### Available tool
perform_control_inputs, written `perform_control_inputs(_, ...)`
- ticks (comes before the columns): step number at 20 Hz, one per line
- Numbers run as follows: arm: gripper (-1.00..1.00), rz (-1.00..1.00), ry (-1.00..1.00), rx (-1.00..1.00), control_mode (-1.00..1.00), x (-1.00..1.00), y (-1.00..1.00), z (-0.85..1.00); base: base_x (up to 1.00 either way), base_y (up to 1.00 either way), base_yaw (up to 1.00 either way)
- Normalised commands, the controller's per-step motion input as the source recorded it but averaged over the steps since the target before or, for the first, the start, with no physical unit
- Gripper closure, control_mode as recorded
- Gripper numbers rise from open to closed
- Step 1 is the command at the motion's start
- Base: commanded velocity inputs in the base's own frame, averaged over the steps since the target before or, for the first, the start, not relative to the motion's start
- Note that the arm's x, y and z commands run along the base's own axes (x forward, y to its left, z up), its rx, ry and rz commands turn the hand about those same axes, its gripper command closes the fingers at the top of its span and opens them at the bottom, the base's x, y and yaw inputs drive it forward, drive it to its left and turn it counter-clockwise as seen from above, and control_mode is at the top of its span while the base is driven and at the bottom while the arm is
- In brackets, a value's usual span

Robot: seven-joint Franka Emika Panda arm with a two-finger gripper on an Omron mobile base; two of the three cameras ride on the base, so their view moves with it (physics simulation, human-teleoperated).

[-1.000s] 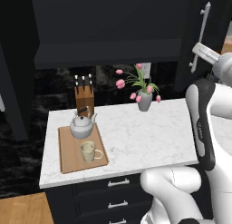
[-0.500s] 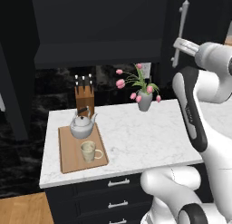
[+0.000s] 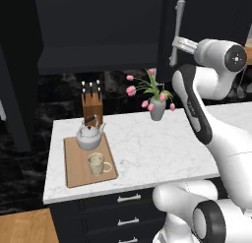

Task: Pick the kettle from the counter and place it on the tray. Then pick the mug from the cabinet and place it on the tray. Then close the cabinet doors.

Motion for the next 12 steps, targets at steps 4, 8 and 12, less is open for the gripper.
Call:
perform_control_inputs(4,-1.0,0.0,0.15,0.0,-1.0,0.77,-0.06,-0.01,0.0,0.0,0.0)
perform_control_inputs(8,-1.0,-0.02,0.19,-0.05,-1.0,0.74,-0.15,-0.07,0.0,0.0,0.0)
perform_control_inputs(12,-1.0,-0.05,0.13,-0.03,-1.0,0.46,-0.16,-0.19,0.0,0.0,0.0)
